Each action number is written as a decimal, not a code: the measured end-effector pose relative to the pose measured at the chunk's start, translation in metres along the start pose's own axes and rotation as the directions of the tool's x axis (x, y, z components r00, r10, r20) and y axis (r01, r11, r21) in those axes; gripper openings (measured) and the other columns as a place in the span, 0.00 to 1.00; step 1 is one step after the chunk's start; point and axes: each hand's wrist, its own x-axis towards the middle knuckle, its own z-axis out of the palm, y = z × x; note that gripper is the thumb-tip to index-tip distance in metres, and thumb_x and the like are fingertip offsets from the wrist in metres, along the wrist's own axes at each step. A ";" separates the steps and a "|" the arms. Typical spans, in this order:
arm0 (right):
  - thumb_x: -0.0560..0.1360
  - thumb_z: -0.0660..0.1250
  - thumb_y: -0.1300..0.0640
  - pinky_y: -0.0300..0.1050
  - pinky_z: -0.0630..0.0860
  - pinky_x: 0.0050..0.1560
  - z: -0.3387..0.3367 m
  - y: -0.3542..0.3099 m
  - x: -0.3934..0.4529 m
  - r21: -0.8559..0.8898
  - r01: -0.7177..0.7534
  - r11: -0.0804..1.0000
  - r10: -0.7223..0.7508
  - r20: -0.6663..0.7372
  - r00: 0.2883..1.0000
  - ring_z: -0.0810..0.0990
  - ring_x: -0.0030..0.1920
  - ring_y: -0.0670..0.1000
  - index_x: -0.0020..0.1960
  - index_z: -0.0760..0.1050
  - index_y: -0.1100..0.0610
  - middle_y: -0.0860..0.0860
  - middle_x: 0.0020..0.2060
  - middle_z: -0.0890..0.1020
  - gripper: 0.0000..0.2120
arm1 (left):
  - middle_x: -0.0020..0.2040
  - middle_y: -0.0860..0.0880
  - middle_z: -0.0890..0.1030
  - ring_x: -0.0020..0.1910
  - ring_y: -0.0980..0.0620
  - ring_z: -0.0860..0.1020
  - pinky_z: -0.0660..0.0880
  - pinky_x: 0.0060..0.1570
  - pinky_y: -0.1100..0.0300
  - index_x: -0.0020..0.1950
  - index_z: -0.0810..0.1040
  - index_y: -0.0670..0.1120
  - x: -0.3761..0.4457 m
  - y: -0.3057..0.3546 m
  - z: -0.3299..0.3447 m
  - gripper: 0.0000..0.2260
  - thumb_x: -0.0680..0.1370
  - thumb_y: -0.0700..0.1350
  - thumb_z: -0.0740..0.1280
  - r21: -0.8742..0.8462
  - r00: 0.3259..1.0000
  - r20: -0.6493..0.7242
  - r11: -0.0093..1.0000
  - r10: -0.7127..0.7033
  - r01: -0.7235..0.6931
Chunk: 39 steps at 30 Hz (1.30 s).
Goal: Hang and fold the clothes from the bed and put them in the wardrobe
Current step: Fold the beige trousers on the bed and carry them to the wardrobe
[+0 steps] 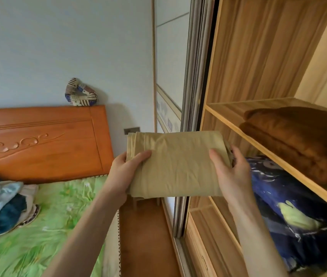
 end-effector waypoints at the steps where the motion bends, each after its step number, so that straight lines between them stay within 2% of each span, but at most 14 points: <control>1: 0.79 0.70 0.42 0.37 0.70 0.42 -0.002 -0.003 0.009 -0.012 0.008 1.000 -0.008 -0.006 1.000 0.78 0.46 0.31 0.55 0.72 0.33 0.32 0.48 0.76 0.08 | 0.48 0.53 0.89 0.48 0.50 0.88 0.83 0.47 0.51 0.60 0.83 0.51 0.011 0.003 0.005 0.20 0.72 0.57 0.79 -0.002 1.000 0.017 1.000 -0.006 0.006; 3: 0.80 0.70 0.44 0.37 0.72 0.46 -0.004 -0.008 0.024 -0.040 0.027 0.999 -0.028 -0.034 0.999 0.78 0.51 0.31 0.58 0.73 0.33 0.33 0.52 0.77 0.09 | 0.49 0.51 0.89 0.50 0.47 0.87 0.83 0.51 0.48 0.60 0.83 0.50 0.030 0.009 0.016 0.21 0.72 0.57 0.79 -0.009 0.998 0.058 1.000 -0.017 0.017; 6: 0.79 0.70 0.43 0.42 0.76 0.54 -0.005 -0.015 0.047 -0.096 0.046 0.994 -0.056 -0.103 0.993 0.78 0.58 0.42 0.70 0.74 0.43 0.41 0.61 0.78 0.20 | 0.53 0.48 0.88 0.54 0.44 0.86 0.83 0.56 0.43 0.61 0.82 0.50 0.063 0.020 0.029 0.22 0.72 0.58 0.79 -0.033 0.990 0.139 0.999 -0.024 0.029; 8: 0.79 0.70 0.44 0.30 0.73 0.46 -0.003 -0.019 0.063 -0.120 0.057 0.991 -0.073 -0.138 0.988 0.78 0.54 0.34 0.71 0.74 0.45 0.38 0.58 0.79 0.21 | 0.53 0.47 0.88 0.54 0.43 0.86 0.83 0.56 0.43 0.61 0.82 0.50 0.087 0.028 0.038 0.22 0.72 0.58 0.80 -0.049 0.979 0.204 0.998 -0.021 0.032; 10: 0.80 0.70 0.45 0.27 0.72 0.43 0.000 -0.023 0.081 -0.129 0.041 0.991 -0.063 -0.167 0.984 0.77 0.50 0.29 0.69 0.74 0.43 0.36 0.55 0.79 0.19 | 0.51 0.47 0.89 0.52 0.44 0.87 0.84 0.53 0.44 0.61 0.83 0.49 0.112 0.036 0.047 0.23 0.71 0.58 0.81 -0.059 0.966 0.257 0.997 -0.030 0.046; 13: 0.79 0.70 0.43 0.37 0.72 0.47 0.012 -0.031 0.110 -0.152 0.015 0.988 -0.049 -0.224 0.973 0.77 0.53 0.36 0.67 0.72 0.38 0.35 0.54 0.78 0.18 | 0.46 0.51 0.89 0.44 0.50 0.88 0.83 0.39 0.56 0.57 0.84 0.48 0.157 0.051 0.059 0.18 0.73 0.55 0.79 -0.067 0.947 0.322 0.997 -0.006 0.029; 16: 0.78 0.69 0.39 0.40 0.73 0.47 0.018 -0.039 0.132 -0.143 0.004 0.990 -0.042 -0.259 0.965 0.78 0.54 0.40 0.65 0.71 0.37 0.36 0.55 0.78 0.18 | 0.49 0.50 0.89 0.46 0.50 0.88 0.83 0.38 0.57 0.58 0.85 0.47 0.194 0.067 0.072 0.17 0.73 0.54 0.79 -0.058 0.925 0.380 0.998 0.000 0.023; 19: 0.77 0.70 0.40 0.46 0.77 0.54 0.024 -0.047 0.156 -0.149 0.000 0.989 -0.054 -0.360 0.931 0.79 0.57 0.43 0.70 0.73 0.42 0.40 0.57 0.80 0.23 | 0.50 0.49 0.89 0.47 0.50 0.88 0.82 0.39 0.56 0.58 0.85 0.48 0.233 0.083 0.089 0.21 0.71 0.56 0.80 -0.061 0.884 0.467 0.998 0.025 0.004; 23: 0.76 0.70 0.37 0.46 0.78 0.55 0.016 -0.063 0.172 -0.133 -0.021 0.991 -0.046 -0.478 0.877 0.80 0.57 0.42 0.73 0.72 0.39 0.39 0.59 0.80 0.27 | 0.52 0.50 0.89 0.49 0.50 0.88 0.82 0.41 0.55 0.61 0.85 0.50 0.266 0.105 0.125 0.28 0.65 0.61 0.80 -0.067 0.788 0.613 0.998 0.058 -0.022; 27: 0.77 0.70 0.39 0.37 0.74 0.46 -0.007 -0.081 0.172 -0.191 -0.027 0.981 -0.090 -0.577 0.812 0.80 0.50 0.34 0.69 0.71 0.36 0.31 0.50 0.81 0.22 | 0.54 0.48 0.89 0.50 0.49 0.88 0.83 0.38 0.57 0.66 0.82 0.47 0.275 0.118 0.171 0.29 0.69 0.58 0.81 -0.088 0.671 0.741 0.996 0.041 0.036; 29: 0.78 0.71 0.40 0.38 0.74 0.46 -0.018 -0.092 0.168 -0.198 -0.044 0.979 -0.091 -0.627 0.774 0.80 0.51 0.38 0.71 0.69 0.35 0.33 0.52 0.79 0.24 | 0.55 0.47 0.89 0.51 0.47 0.88 0.84 0.39 0.55 0.67 0.81 0.47 0.272 0.124 0.194 0.27 0.72 0.57 0.80 -0.076 0.613 0.790 0.995 0.024 0.060; 32: 0.78 0.72 0.43 0.37 0.76 0.45 -0.039 -0.103 0.163 -0.177 -0.057 0.983 -0.085 -0.704 0.705 0.82 0.50 0.40 0.63 0.70 0.34 0.37 0.53 0.81 0.17 | 0.54 0.47 0.89 0.51 0.46 0.88 0.84 0.40 0.53 0.67 0.80 0.47 0.266 0.132 0.230 0.27 0.73 0.57 0.79 -0.060 0.539 0.842 0.996 0.014 0.068; 36: 0.78 0.73 0.44 0.35 0.79 0.42 -0.067 -0.113 0.152 -0.171 -0.088 0.981 -0.084 -0.793 0.603 0.83 0.53 0.44 0.77 0.69 0.46 0.42 0.56 0.82 0.30 | 0.49 0.50 0.89 0.46 0.50 0.88 0.84 0.37 0.55 0.65 0.80 0.49 0.250 0.143 0.276 0.27 0.71 0.59 0.80 -0.051 0.445 0.895 0.997 0.020 0.058; 39: 0.78 0.72 0.42 0.34 0.77 0.38 -0.088 -0.118 0.140 -0.181 -0.120 0.976 -0.086 -0.831 0.549 0.82 0.52 0.44 0.78 0.68 0.46 0.42 0.55 0.81 0.31 | 0.48 0.51 0.89 0.45 0.51 0.88 0.84 0.36 0.56 0.67 0.80 0.47 0.232 0.151 0.308 0.28 0.71 0.58 0.81 -0.022 0.374 0.928 0.998 0.000 0.054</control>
